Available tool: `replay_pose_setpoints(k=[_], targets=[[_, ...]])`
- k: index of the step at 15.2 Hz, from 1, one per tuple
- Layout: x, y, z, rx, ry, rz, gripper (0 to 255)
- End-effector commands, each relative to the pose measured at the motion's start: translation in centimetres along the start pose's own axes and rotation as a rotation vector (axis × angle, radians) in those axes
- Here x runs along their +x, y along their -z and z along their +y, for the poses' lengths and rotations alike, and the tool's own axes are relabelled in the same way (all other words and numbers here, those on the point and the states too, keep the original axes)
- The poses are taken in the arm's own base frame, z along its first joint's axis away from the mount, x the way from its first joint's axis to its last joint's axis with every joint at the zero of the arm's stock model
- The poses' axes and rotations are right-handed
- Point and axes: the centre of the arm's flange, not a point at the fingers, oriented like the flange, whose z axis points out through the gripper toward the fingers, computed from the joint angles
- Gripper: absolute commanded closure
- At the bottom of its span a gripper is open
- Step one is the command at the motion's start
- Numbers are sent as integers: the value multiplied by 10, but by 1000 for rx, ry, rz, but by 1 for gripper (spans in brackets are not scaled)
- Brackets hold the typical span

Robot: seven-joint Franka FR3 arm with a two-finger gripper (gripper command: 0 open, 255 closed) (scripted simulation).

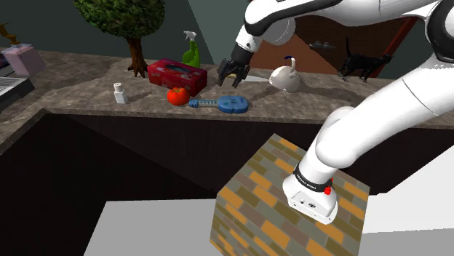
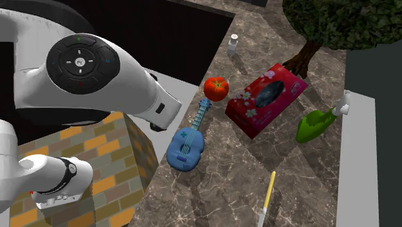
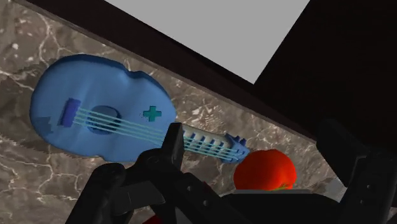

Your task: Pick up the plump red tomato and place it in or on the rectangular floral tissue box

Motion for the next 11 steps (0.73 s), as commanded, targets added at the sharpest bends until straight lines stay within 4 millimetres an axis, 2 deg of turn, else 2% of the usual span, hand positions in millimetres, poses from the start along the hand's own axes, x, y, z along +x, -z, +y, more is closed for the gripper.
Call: replay_pose_setpoints(k=[1, 11], targets=[[15, -16, 5, 50, -46, 31, 0], [98, -100, 31, 297, -256, 162, 0]])
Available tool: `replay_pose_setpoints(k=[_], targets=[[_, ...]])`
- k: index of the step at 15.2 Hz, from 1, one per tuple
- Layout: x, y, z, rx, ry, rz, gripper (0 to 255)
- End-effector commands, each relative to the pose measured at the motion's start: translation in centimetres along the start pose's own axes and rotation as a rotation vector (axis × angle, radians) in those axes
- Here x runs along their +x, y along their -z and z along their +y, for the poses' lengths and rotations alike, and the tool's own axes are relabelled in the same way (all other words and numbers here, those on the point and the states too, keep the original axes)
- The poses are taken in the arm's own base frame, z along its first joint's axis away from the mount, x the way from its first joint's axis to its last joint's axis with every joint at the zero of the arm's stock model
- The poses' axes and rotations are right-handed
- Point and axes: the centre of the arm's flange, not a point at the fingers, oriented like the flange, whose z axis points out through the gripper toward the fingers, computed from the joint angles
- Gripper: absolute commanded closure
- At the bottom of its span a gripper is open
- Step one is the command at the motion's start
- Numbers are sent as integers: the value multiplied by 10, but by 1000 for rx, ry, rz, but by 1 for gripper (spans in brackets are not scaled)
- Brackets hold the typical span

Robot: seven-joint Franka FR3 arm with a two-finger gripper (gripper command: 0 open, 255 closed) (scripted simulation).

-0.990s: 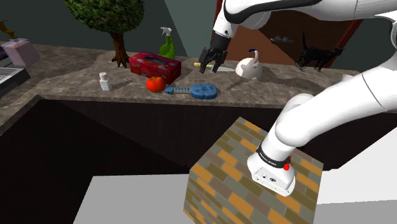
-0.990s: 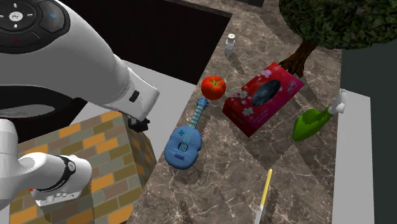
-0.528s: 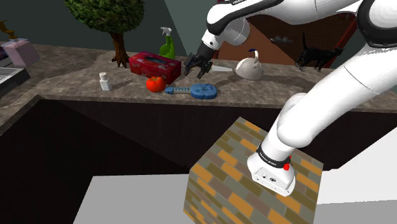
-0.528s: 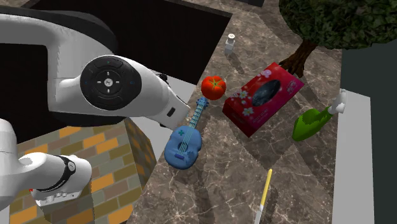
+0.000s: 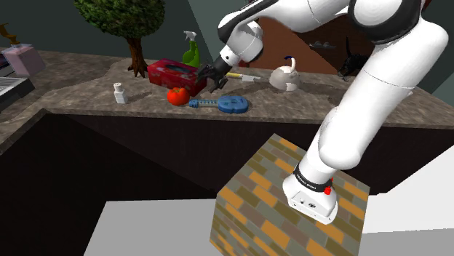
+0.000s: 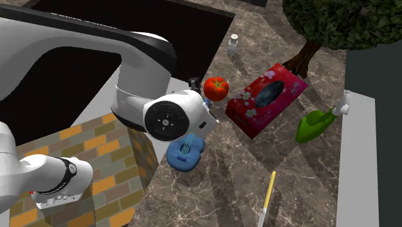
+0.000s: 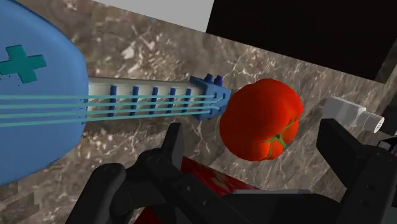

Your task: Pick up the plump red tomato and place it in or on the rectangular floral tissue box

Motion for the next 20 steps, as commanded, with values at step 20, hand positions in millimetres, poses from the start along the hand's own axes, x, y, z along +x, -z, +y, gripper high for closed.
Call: replay_pose_setpoints(k=[20], targets=[[51, -91, 12, 147, -126, 80, 0]])
